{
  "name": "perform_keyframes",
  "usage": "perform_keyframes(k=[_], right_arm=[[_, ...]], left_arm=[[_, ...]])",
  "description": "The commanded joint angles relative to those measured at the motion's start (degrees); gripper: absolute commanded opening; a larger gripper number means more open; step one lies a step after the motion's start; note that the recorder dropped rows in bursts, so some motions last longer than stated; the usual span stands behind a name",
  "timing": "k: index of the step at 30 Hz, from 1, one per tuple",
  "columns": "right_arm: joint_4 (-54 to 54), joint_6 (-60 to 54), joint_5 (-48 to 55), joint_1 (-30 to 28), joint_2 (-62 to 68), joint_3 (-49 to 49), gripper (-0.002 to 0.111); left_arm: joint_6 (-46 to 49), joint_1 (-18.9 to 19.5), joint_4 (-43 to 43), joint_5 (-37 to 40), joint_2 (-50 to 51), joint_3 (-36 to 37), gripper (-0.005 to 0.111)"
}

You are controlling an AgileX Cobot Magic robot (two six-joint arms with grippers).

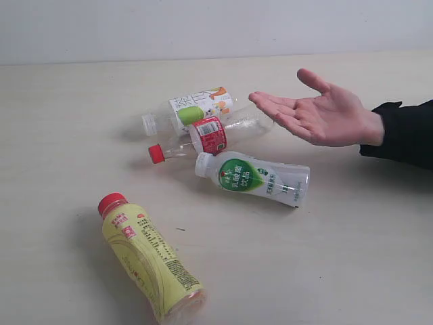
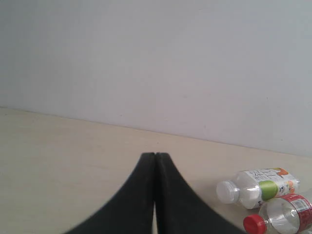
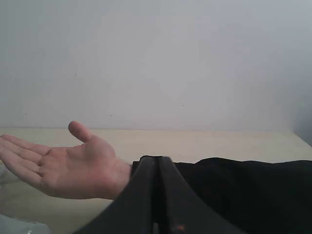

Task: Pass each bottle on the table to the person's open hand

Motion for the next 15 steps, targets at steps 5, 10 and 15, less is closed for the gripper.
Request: perform_keyframes(k=[5,10,15], right_arm=[[0.0,0.3,-0.2,0.2,-0.2,0.3,0.002],[-0.4,0.2,-4.6,0.2,-0.2,0.3,0.002],[8.2,7.3,-7.6,0.2,-0.2,0.3,0.002]], left_arm=[[0.2,0.2,-0.3,0.0,-0.2,0.0,0.001],[0.2,0.2,-0.3,0.0,-0.2,0.0,0.001],[0.2,0.2,-0.3,0.0,-0.2,0.0,0.001]])
